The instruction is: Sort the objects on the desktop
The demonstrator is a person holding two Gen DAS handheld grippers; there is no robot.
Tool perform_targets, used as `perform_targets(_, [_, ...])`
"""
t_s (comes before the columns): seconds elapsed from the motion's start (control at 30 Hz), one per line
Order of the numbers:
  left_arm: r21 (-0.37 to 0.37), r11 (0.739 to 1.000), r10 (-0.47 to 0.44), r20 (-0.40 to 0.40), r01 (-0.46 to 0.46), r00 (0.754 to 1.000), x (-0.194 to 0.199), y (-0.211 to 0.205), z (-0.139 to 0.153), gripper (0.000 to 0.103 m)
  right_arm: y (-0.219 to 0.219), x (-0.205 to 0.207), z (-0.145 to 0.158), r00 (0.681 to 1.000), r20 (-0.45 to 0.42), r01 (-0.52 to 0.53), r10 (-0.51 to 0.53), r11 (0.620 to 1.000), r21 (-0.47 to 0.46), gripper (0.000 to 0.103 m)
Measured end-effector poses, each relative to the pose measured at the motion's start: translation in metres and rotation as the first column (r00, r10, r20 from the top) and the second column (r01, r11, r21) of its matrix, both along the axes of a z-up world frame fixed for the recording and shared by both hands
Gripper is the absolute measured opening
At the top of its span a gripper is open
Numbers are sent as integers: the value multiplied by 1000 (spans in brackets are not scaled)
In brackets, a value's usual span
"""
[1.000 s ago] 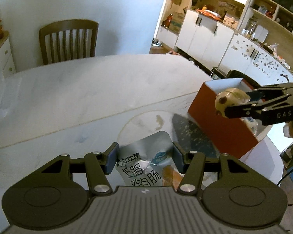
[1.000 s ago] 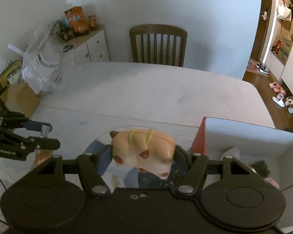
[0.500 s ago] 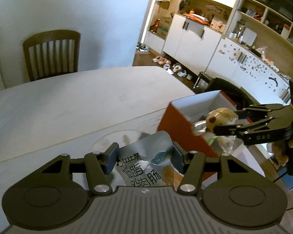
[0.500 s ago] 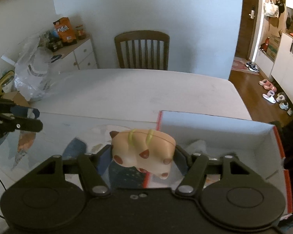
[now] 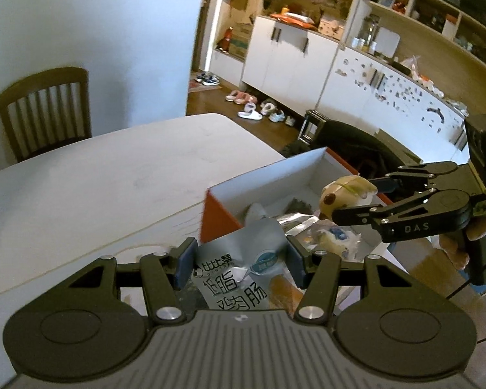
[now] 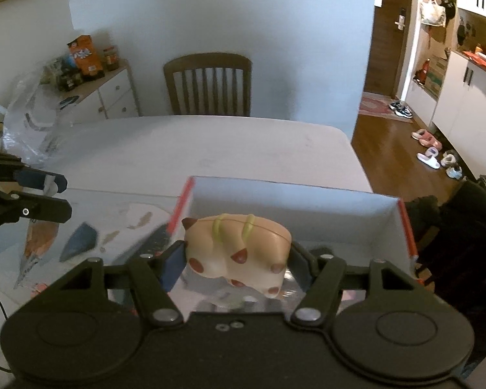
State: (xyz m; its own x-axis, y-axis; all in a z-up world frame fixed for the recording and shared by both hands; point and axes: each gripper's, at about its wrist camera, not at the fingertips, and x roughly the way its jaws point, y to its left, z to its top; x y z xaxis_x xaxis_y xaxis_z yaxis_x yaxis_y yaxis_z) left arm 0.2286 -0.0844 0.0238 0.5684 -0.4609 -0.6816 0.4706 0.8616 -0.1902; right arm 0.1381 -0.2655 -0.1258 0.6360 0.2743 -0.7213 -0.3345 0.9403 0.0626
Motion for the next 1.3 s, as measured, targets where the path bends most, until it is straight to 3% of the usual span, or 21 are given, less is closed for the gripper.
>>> perform_targets(0.43, [74,990,-120,-9,120,993,33,-98,-23,57,-67,16,-29,995,-53,76,-79,996,-46,67])
perform_targets(0.73, [147,971,-182,-65,190,981,48,-149,-55,57,-87,27,-55,990,-87,104,-111,991,-83,67])
perform_targets(1.07, [221,957,-168,-116,190,979,58,-162,-82,57,-77,33,-80,994,-101,37,-49,992,-119,67])
perform_targets(1.3, [232,958,-135,-149,167,980,63,-159,-92,57,-70,38,-90,995,-99,3,-17,990,-142,68])
